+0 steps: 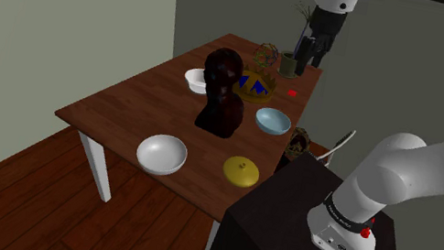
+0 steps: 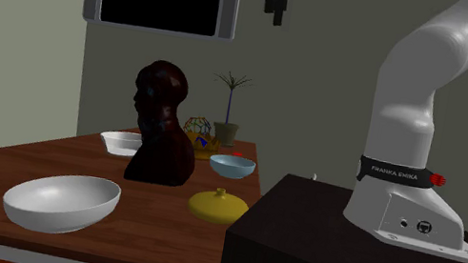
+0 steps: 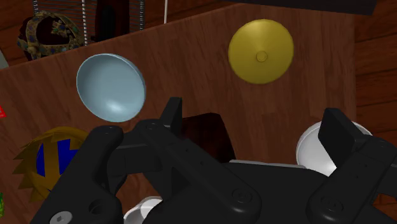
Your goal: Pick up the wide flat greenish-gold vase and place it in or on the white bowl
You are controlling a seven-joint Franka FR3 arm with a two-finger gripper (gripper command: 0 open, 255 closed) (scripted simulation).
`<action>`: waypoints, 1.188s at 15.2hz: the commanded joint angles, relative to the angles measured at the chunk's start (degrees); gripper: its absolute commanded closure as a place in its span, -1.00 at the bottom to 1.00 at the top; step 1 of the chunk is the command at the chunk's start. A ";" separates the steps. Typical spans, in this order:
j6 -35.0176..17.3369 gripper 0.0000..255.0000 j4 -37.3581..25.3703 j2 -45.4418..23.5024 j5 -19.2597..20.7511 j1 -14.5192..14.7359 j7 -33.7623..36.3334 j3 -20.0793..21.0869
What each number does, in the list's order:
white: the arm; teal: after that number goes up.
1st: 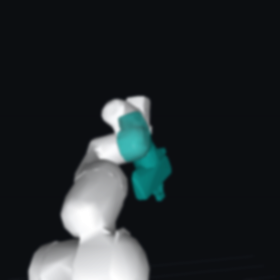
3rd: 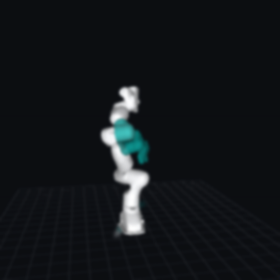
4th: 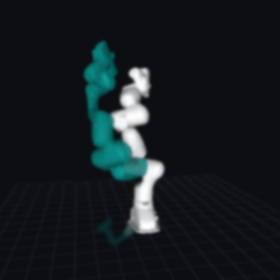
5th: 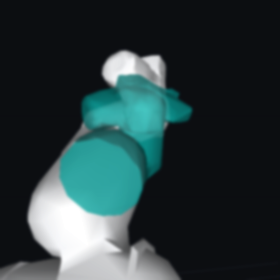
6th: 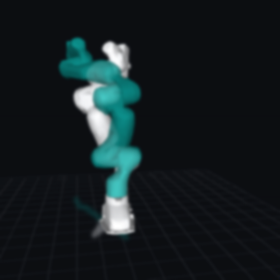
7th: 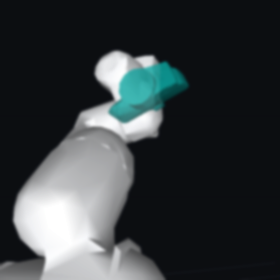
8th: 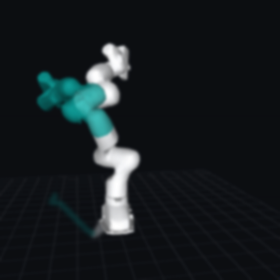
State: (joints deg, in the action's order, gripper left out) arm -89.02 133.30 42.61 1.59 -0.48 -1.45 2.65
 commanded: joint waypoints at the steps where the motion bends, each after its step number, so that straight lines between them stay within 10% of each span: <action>1: 0.00 -1.00 0.00 0.00 0.00 0.00 0.00 0.00; 18: -34.99 -1.00 25.00 -11.40 -3.76 0.51 6.18 2.97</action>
State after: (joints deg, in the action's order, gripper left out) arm -121.74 157.39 32.49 -1.98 0.02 4.42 5.46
